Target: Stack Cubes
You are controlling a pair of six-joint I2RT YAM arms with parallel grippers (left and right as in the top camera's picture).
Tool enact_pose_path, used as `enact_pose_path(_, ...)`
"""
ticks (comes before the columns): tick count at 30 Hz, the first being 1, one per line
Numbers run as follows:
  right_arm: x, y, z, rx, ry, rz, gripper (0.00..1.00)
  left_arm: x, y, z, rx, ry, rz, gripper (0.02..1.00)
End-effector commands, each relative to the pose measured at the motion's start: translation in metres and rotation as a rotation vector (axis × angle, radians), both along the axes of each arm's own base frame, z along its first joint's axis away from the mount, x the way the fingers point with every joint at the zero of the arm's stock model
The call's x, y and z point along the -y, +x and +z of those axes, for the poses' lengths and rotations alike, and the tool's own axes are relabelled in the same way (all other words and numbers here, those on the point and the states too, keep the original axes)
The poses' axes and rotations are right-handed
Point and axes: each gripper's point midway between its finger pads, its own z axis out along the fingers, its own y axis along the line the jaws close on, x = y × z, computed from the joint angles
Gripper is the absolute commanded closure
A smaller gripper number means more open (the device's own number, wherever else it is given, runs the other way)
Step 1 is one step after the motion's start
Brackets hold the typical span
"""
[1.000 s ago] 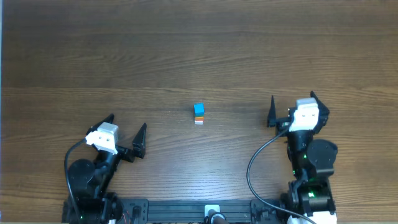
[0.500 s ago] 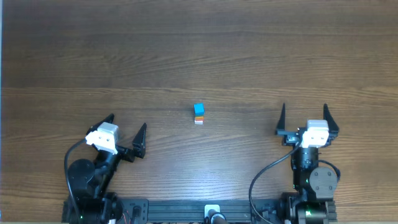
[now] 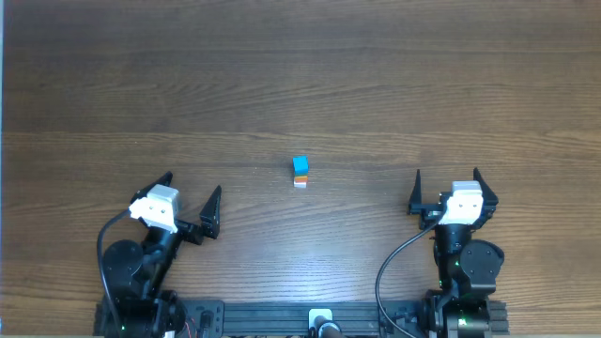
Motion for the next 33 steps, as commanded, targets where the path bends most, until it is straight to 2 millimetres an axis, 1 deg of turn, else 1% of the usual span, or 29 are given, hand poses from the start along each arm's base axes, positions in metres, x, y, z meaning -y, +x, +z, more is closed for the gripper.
enact_pose_path(1,0.0003,-0.0004,-0.001,0.004,0.04,-0.003,0.007,-0.0001,0.0001,-0.0017,-0.004,-0.009,0.004,0.02)
enact_pose_path(7,0.0042,-0.0005,-0.0001,0.01,0.09,-0.029,0.009,-0.0001,0.0001,-0.0017,-0.004,-0.009,0.004,0.018)
enact_pose_path(33,0.0041,-0.0005,-0.0002,0.01,0.089,-0.028,0.009,-0.0001,0.0001,-0.0017,-0.004,-0.009,0.004,0.018)
